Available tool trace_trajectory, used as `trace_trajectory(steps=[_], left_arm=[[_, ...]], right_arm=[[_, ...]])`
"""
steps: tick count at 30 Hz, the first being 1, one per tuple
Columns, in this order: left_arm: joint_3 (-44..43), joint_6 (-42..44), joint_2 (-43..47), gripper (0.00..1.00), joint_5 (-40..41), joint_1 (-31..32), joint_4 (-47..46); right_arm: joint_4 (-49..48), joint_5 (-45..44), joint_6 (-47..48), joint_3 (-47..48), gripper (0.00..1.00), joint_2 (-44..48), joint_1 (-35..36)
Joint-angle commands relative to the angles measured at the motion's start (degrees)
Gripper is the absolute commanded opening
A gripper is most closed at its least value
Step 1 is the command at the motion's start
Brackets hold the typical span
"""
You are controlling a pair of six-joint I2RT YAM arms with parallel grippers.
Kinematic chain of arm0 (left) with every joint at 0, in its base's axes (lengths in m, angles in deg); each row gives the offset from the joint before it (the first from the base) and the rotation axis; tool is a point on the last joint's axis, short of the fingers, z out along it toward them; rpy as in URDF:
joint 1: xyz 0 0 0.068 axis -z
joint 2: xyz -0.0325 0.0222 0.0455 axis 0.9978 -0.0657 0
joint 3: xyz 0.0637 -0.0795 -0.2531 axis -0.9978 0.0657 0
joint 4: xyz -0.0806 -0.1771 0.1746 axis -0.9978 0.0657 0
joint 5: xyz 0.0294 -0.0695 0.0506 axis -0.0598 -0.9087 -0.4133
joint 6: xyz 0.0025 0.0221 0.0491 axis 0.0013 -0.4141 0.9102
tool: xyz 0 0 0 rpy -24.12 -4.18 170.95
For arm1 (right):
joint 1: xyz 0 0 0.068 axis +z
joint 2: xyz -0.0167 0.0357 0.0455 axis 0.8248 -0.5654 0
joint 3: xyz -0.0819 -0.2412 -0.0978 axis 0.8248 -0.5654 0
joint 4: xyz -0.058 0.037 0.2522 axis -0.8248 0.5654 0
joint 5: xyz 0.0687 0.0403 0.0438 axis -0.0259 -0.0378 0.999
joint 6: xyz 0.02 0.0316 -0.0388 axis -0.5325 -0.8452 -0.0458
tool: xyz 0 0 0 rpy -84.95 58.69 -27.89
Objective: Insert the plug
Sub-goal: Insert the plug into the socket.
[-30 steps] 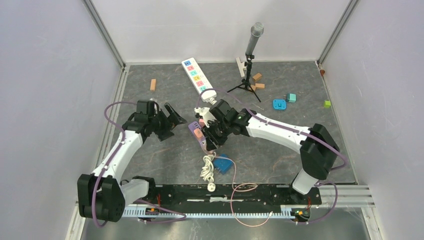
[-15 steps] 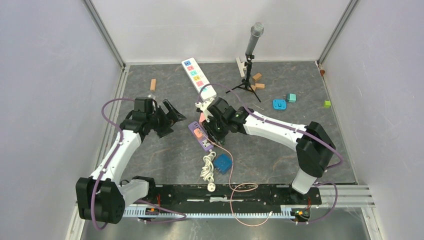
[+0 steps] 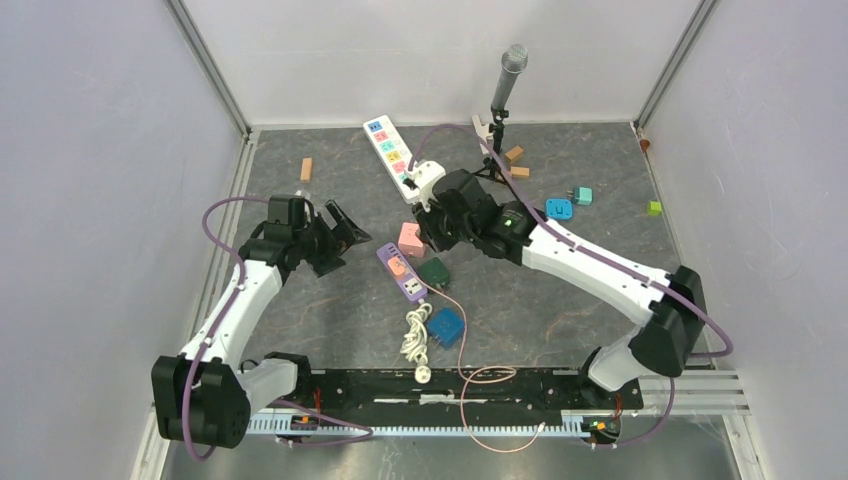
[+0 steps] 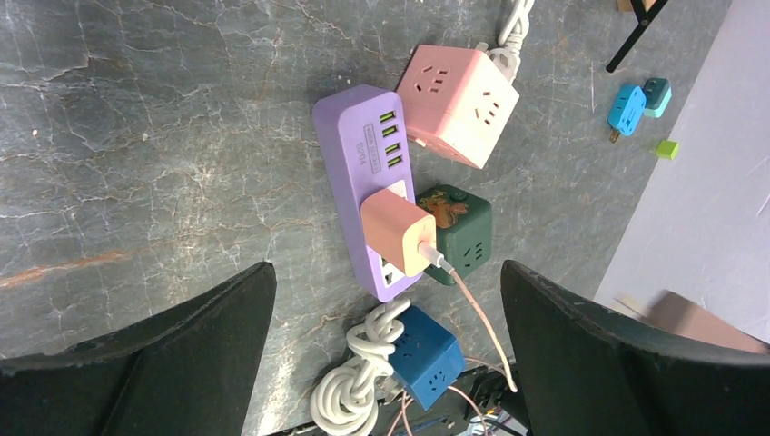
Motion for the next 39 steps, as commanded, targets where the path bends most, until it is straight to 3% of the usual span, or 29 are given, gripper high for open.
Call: trace_trajectory(steps=[1, 7, 11, 16, 26, 39], left_arm=[[-1.93, 2.36, 1.27, 1.00, 0.07, -0.33, 0.19], [-2.30, 3.05, 1.50, 1.00, 0.67, -0.32, 1.06], [-2.39, 3.12, 1.61, 1.00, 0.80, -0.33, 1.51], [-2.64, 3.42, 2.13, 1.00, 1.35, -0.33, 2.28], [-2.65, 3.91, 2.70, 1.00, 1.80, -0.33, 3.09], [-2.69, 3.77, 4.60, 1.00, 2.37, -0.30, 3.44]], right_arm=[[-4.17, 5.58, 3.33, 4.78, 0.00, 2.46, 0.87], [-6.52, 17.20, 5.68, 4.93, 0.00, 0.62, 5.74], [-5.07, 19.08, 7.37, 3.75, 0.00, -2.48, 9.23], [-5.50, 15.58, 7.53, -1.38, 0.00, -3.81, 10.96], [-1.38, 0.43, 4.26, -3.51, 0.00, -7.73, 10.86], [-5.96, -4.37, -3.28, -5.88, 0.00, -9.38, 9.18]])
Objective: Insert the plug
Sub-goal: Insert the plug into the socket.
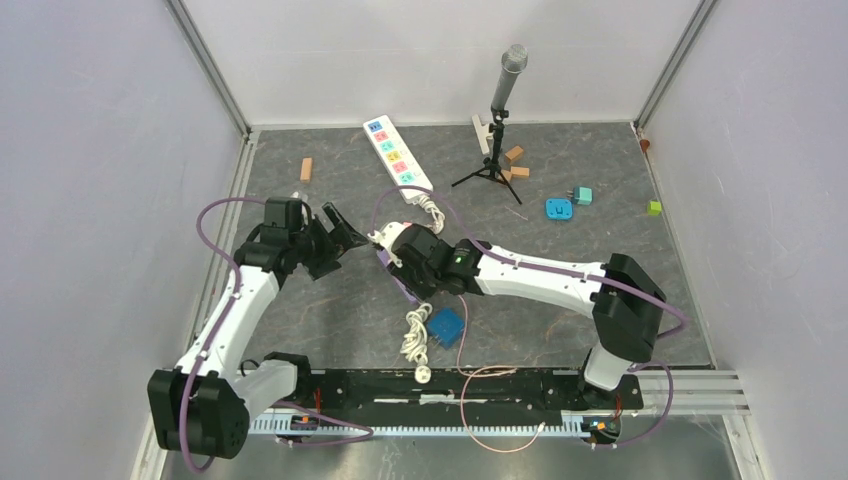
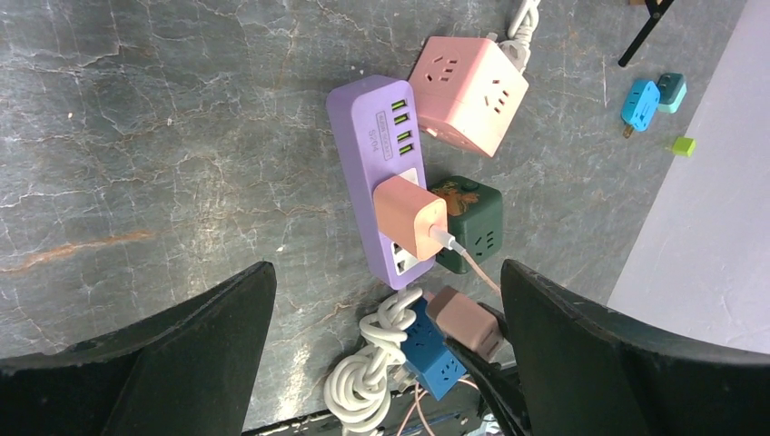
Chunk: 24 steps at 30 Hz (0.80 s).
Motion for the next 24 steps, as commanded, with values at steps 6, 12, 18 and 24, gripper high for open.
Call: trace_trajectory(steps=[6, 12, 18, 24], left_arm=[[-1.70, 2.29, 3.12, 1.00, 1.28, -0.32, 0.34], [-2.05, 3.44, 4.04, 1.00, 2.29, -0.32, 1.63], [-2.30, 4.25, 4.00, 1.00, 2.72, -0.30, 2.37], [-1.90, 4.07, 3.88, 1.00, 2.36, -0.33, 2.33]], right_arm=[[-6.80, -2.99, -5.80, -1.59, 0.00, -1.34, -2.00], [-9.07, 0.35, -7.52, -3.10, 0.00, -3.23, -3.74], [-11.66, 2.69, -7.92, -3.98, 0.00, -3.67, -3.73], [-14.20, 2.74, -8.22, -5.34, 0.00, -3.40, -3.73]])
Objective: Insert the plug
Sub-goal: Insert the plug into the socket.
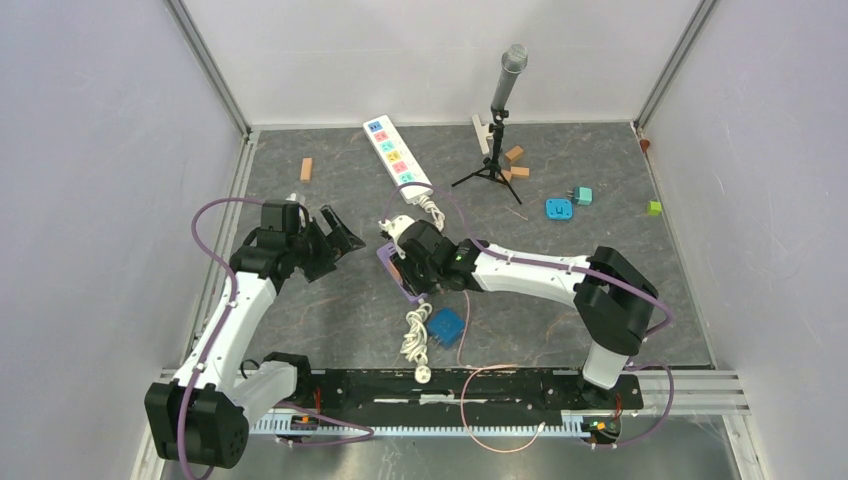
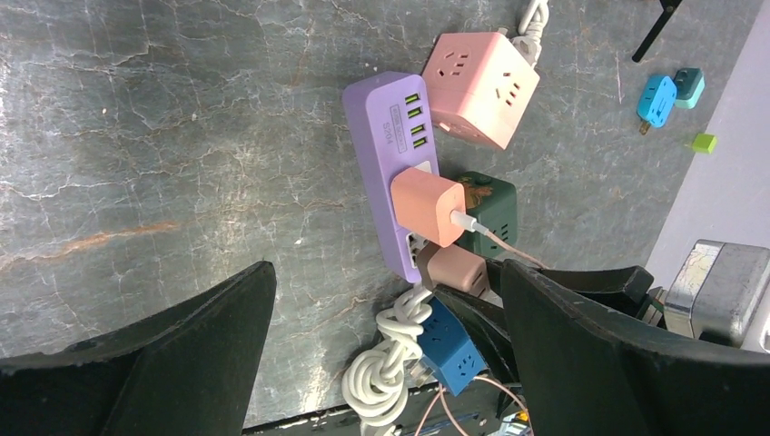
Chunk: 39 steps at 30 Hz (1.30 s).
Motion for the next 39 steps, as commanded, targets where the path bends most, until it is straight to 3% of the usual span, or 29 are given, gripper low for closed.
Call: trace_trajectory(steps=[1, 22, 39], left_arm=[[-1.77, 1.90, 0.98, 1.00, 0.60, -0.30, 0.02], [1.56, 0.32, 4.36, 1.00, 0.68, -0.30, 0.01], [2.02, 0.06, 4.61, 1.00, 1.18, -0.30, -0.23]], right_arm=[[-3.66, 0.37, -1.08, -1.01, 0.00, -0.16, -0.03], [-3.44, -7.64, -0.93, -5.66, 0.00, -1.35, 1.97], [4.03, -10.69, 3.65, -5.90, 0.00, -10.08, 4.98]])
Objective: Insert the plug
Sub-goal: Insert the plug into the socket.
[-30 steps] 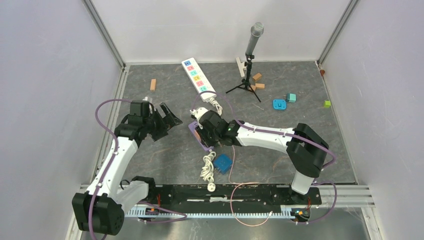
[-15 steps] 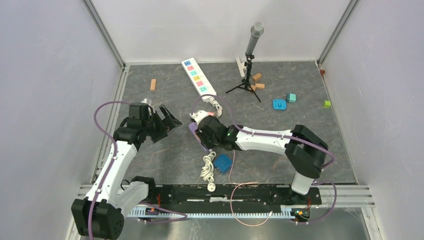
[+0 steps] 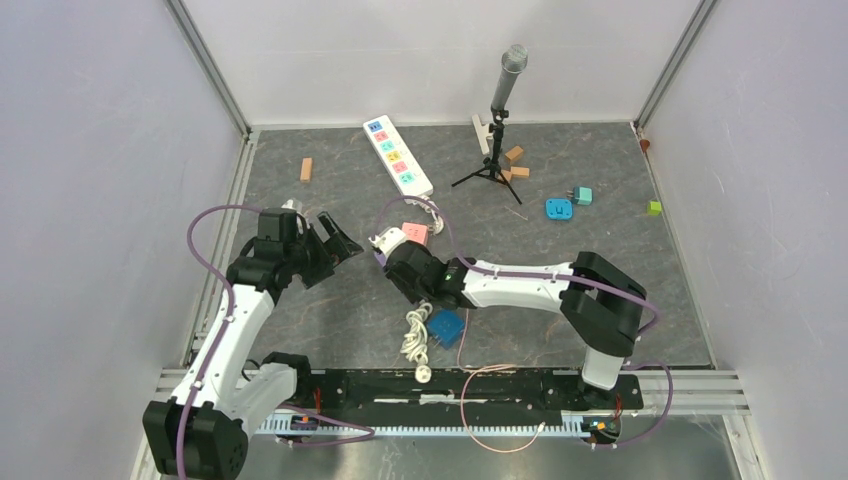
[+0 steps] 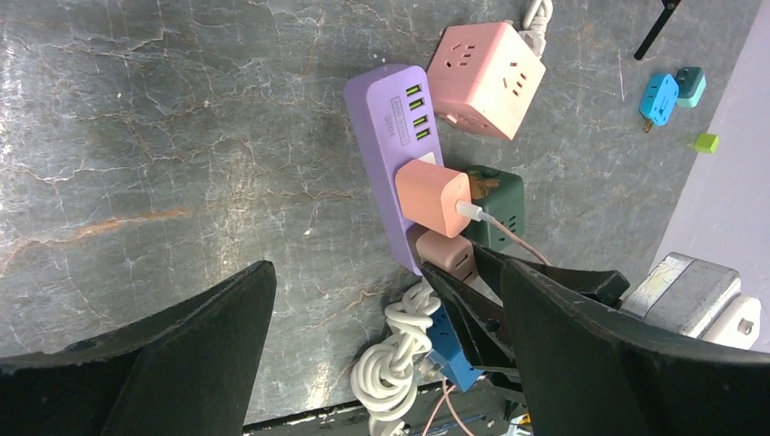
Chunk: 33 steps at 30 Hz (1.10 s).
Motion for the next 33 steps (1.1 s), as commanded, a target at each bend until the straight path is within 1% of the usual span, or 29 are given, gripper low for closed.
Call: trace_trajectory(steps=[1, 5, 9, 10, 11, 12, 14, 15, 18, 20, 22, 23, 27, 33], left_arm=[[-0.70, 0.16, -0.04, 1.00, 0.60, -0.32, -1.05], [-1.70, 0.77, -0.65, 1.00, 0.67, -0.31, -1.06], [-2.54, 1.38, -1.26, 1.00, 0.69, -0.28, -1.11], [-2.76, 1.59, -1.52, 1.00, 0.64, -0.30, -1.21], [-3.05, 1.76, -1.76, 1.00, 0.66, -0.31, -1.30], [-3.44, 1.94, -2.12, 1.00, 0.66, -0.28, -1.32], [-4.05, 2.28, -2.69, 1.00, 0.64, -0.26, -1.40], [-4.29, 2.38, -3.01, 1.00, 0.59, -0.32, -1.48], [-5.05, 2.78, -3.92, 1.00, 0.59, -0.28, -1.74], [-5.10, 2.86, -4.50, 1.00, 0.52, -0.28, -2.23], [-4.75, 2.52, -5.30, 1.00, -0.79, -0.33, -3.89], [-4.64, 2.16, -6.08, 1.00, -1.72, -0.33, -4.54], [-3.49, 0.66, -9.08, 0.99, -5.17, -0.30, -6.97], [-0.32, -1.60, -14.23, 0.92, -12.49, -0.32, -12.29]], right_arm=[[12.06, 0.96, 2.52, -1.81, 0.00, -8.66, -0.11], [15.91, 2.01, 3.48, 1.40, 0.00, -12.57, 0.02], [15.33, 2.38, 4.04, 1.29, 0.00, -10.70, 0.02], [15.22, 2.76, 4.26, 1.36, 0.01, -9.64, 0.02], [15.18, 2.99, 4.47, 1.58, 0.05, -8.91, -0.01], [15.16, 3.48, 4.69, 1.91, 0.10, -8.08, -0.03], [15.92, 4.30, 5.25, 2.81, 0.28, -6.59, 0.00], [16.22, 4.73, 5.37, 3.07, 0.40, -5.80, 0.04], [17.62, 5.46, 5.68, 4.75, 0.71, -2.68, -0.10], [18.79, 6.27, 5.75, 6.23, 0.86, -0.53, 0.01], [19.69, 7.75, 5.65, 8.04, 0.95, 1.48, -0.02], [20.41, 8.55, 5.54, 9.42, 0.98, 2.14, 0.02], [23.15, 11.24, 5.30, 15.34, 0.98, 3.73, 0.00], [26.60, 15.92, 5.64, 22.78, 0.98, 5.18, -0.52]])
